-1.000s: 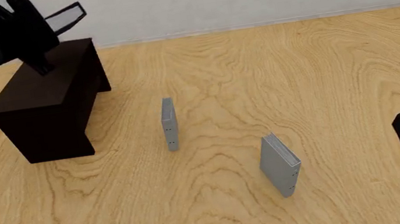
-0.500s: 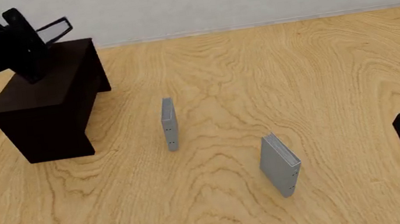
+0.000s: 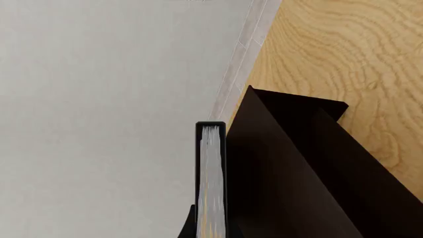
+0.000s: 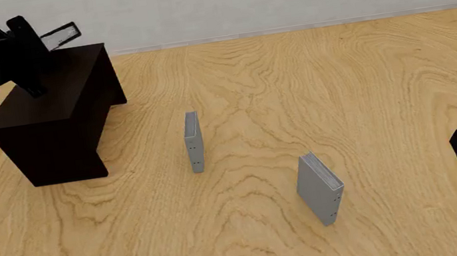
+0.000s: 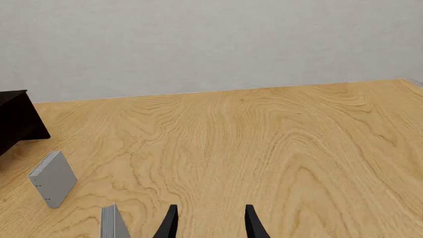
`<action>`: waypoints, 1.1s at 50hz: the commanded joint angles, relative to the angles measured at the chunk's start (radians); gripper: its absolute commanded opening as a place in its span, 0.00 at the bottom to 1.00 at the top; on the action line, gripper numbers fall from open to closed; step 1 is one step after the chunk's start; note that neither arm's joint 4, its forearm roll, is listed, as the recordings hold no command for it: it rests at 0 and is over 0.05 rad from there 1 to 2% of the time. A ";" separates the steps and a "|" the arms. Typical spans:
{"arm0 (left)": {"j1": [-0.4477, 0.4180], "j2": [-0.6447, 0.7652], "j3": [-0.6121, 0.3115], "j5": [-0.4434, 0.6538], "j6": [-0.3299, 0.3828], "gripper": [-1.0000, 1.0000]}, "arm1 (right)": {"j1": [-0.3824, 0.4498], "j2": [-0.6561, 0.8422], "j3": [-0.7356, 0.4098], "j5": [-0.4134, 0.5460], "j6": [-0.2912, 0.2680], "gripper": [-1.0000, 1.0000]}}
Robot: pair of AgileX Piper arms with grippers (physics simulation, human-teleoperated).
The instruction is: Pick up the book in the middle and place it on the cabinet shelf.
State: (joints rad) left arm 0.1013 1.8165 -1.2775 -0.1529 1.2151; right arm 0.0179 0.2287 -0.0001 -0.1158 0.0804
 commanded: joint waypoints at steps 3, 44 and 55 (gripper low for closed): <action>0.013 0.038 0.075 0.019 0.021 0.00 | -0.005 -0.008 0.000 0.010 -0.001 1.00; -0.006 0.036 0.104 -0.007 0.021 1.00 | -0.004 0.001 0.000 0.002 -0.003 1.00; -0.028 -0.022 0.180 -0.043 0.037 1.00 | -0.018 -0.024 0.000 0.027 0.002 1.00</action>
State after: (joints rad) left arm 0.0966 1.7962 -1.2199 -0.1809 1.2360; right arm 0.0086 0.2175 -0.0001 -0.1017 0.0792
